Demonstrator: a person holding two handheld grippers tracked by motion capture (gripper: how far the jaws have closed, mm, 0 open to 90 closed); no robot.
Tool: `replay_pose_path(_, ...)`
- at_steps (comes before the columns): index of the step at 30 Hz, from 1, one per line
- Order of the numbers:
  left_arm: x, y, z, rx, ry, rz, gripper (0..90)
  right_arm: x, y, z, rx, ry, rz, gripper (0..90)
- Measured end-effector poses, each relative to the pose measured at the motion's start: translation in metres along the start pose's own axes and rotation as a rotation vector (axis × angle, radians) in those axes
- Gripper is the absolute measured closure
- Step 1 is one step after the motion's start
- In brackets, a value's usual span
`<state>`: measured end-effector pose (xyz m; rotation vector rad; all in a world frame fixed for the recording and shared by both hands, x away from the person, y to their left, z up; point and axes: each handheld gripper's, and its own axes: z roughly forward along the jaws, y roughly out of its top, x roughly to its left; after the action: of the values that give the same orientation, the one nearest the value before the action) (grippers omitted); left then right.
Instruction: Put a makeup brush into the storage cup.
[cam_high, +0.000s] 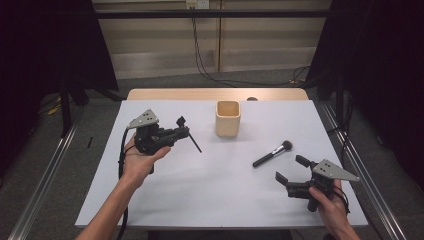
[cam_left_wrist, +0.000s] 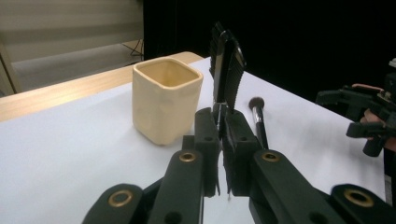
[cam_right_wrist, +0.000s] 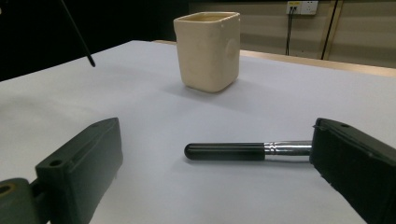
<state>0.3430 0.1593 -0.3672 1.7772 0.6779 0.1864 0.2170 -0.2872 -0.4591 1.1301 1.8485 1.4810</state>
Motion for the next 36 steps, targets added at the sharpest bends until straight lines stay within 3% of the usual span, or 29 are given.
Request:
replay_pose_path(12, 0.005, 0.015, 0.020, -0.010, 0.012, 0.008, 85.8, 0.003, -0.002, 0.000, 0.001, -0.004, -0.031, 0.0)
replay_pose_path(18, 0.006, 0.024, 0.030, -0.016, 0.022, 0.015, 85.8, 0.004, -0.003, 0.000, -0.001, 0.017, -0.026, 0.0)
replay_pose_path(36, 0.012, 0.050, 0.043, -0.044, 0.052, 0.038, 85.8, 0.004, -0.003, 0.000, -0.003, 0.030, -0.032, 0.0)
